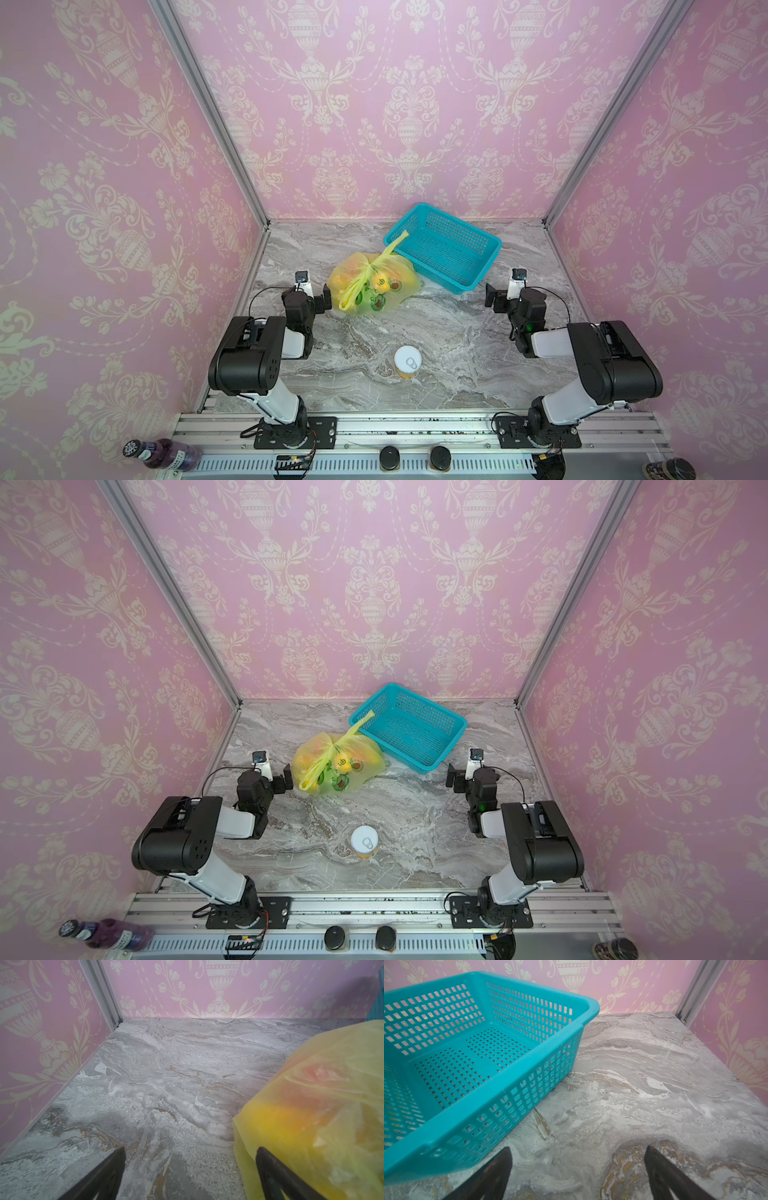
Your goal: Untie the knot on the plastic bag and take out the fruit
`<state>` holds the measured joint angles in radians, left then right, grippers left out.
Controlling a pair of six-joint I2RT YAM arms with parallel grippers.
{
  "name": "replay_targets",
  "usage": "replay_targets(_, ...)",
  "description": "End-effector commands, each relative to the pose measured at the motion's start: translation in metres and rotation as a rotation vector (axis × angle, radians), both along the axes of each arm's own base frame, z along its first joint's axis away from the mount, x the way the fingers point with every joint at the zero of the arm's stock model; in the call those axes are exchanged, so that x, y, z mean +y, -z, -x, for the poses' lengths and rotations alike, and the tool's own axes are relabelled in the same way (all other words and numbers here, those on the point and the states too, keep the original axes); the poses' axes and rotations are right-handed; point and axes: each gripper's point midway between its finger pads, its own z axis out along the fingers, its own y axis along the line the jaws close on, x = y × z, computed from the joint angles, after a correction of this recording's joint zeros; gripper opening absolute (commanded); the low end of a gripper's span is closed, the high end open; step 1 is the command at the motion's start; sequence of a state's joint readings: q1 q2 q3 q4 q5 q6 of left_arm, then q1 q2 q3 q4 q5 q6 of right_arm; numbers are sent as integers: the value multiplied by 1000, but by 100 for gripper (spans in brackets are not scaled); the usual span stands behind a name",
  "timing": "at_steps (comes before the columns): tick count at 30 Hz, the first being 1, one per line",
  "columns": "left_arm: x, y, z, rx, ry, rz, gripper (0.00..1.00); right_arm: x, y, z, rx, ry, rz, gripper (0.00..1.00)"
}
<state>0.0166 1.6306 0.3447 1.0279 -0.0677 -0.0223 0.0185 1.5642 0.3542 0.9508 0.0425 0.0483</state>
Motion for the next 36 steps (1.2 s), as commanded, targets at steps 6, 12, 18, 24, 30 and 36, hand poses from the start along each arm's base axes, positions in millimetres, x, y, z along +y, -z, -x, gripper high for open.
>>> replay_targets(6, 0, -24, 12, -54, -16, -53, 99, -18, -42, 16, -85, 169, 75, 100)
replay_targets(12, 26, -76, 45, -136, -233, 103, 99, -15, -73, 27, -117, 228, 95, 100)
replay_targets(18, -5, -104, 73, -25, -102, 267, 99, -20, -93, 60, -20, 343, -272, 100)
replay_targets(24, 1, -117, 122, -102, -180, 476, 99, -11, -92, 94, -87, 230, -586, 100)
replay_targets(30, -3, -92, 144, 38, -185, 460, 99, 33, -113, 109, -65, -4, -615, 100)
replay_targets(36, -26, -73, 134, 140, -78, 503, 99, 99, -124, 108, 66, -215, -467, 100)
